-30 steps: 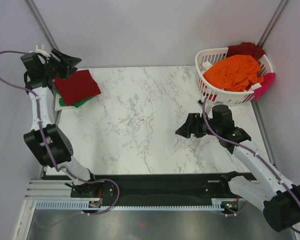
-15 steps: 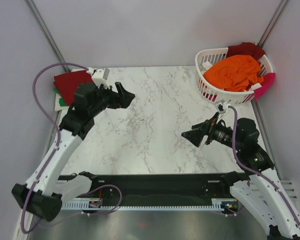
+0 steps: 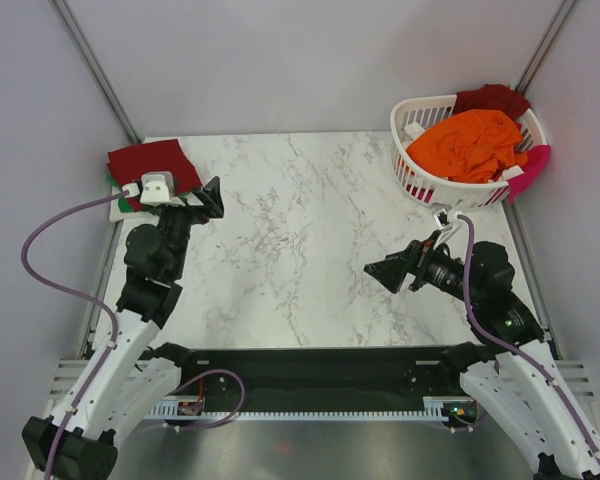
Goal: Fold and stack the t-shirts
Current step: Neatly place the folded tshirt to the corner
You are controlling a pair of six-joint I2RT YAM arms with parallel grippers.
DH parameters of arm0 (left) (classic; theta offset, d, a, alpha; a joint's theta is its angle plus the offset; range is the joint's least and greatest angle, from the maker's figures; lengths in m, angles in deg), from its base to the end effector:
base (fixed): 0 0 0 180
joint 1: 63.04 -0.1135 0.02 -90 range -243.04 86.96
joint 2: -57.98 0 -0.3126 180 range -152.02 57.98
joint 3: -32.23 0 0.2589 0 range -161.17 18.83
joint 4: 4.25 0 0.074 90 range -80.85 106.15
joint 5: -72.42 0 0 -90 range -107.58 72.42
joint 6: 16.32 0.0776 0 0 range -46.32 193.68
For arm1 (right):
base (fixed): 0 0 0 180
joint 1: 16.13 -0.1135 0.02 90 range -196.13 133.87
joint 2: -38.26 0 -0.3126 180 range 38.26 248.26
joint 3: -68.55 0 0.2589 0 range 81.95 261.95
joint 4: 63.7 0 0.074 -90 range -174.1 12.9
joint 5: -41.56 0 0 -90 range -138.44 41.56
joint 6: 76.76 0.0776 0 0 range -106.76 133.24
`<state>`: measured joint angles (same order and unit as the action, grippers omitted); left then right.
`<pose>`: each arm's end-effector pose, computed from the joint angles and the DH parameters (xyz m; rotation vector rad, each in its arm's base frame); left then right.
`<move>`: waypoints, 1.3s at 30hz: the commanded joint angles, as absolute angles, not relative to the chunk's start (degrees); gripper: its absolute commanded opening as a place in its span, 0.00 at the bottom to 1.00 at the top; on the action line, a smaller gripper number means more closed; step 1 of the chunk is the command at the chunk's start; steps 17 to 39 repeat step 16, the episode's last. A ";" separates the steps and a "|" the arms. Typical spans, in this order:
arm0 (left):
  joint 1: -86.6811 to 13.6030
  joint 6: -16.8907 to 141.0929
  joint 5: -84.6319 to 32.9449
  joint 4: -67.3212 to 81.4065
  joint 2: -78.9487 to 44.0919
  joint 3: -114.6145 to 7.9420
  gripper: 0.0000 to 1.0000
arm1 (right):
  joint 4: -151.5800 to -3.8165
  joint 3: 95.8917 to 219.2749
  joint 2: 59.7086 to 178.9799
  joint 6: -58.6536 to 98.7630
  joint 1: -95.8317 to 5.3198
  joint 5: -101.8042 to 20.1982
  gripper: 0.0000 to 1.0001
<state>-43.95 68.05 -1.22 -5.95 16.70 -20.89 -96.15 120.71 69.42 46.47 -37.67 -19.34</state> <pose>0.1799 -0.0391 0.4076 -0.0848 1.3436 -0.1739 0.1100 0.0840 0.3399 -0.2021 1.8792 1.1215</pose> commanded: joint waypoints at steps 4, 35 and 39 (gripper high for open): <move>-40.47 73.14 -28.46 -2.29 13.34 -25.02 0.95 | -104.41 126.58 69.29 41.37 -37.84 -30.94 0.98; -33.34 68.15 -36.38 0.62 5.78 -29.41 0.93 | -100.06 129.42 73.86 40.13 -37.93 -38.25 0.98; -33.34 68.15 -36.38 0.62 5.78 -29.41 0.93 | -100.06 129.42 73.86 40.13 -37.93 -38.25 0.98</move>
